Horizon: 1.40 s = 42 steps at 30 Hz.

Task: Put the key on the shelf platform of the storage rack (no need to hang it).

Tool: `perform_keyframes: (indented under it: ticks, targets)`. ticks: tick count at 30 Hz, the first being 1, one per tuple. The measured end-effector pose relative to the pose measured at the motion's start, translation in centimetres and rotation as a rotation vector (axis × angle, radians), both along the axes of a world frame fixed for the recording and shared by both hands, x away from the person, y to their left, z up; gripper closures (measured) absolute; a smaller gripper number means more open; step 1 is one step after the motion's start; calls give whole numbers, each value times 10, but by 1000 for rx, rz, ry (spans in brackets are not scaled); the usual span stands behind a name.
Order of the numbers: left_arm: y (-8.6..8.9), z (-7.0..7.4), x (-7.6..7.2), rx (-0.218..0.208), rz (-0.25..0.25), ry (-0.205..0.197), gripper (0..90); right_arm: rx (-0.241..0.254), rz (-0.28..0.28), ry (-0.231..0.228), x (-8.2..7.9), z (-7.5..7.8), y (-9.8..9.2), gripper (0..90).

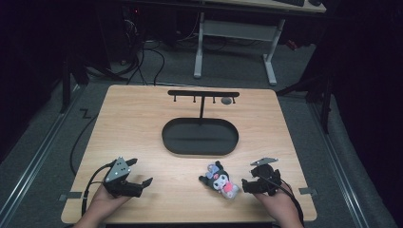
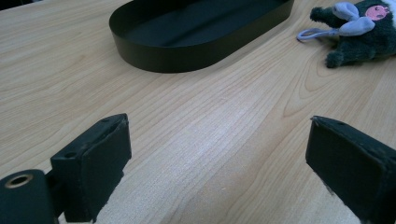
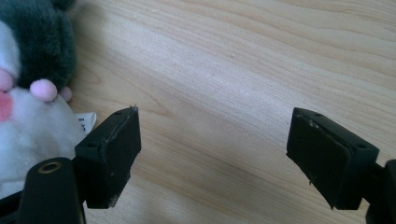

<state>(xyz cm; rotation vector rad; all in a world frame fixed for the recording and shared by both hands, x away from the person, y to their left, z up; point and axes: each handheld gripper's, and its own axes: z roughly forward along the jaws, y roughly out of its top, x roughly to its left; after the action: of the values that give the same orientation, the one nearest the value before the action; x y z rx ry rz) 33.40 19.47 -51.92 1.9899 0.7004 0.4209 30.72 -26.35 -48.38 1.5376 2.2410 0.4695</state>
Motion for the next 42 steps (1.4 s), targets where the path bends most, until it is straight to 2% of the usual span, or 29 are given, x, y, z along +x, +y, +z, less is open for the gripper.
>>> perform_keyframes:
  ticks: [6, 15, 24, 32, 42]
  targets:
    - [0, 0, 0, -2, -2, -2, 76, -46, 23, 44, 4, 1, 4, 172]
    - [0, -1, 1, -1, -2, 2, 77, -66, 33, 97, 9, 7, 0, 173]
    - [-1, -1, 1, 6, -9, 7, 77, -120, 84, 158, 11, 13, 3, 176]
    - [-1, -1, 0, 10, -11, 8, 77, -100, 99, 166, 7, 25, 11, 179]
    - [-2, -1, 0, 9, -11, 8, 77, -103, 138, 145, 2, 42, 27, 179]
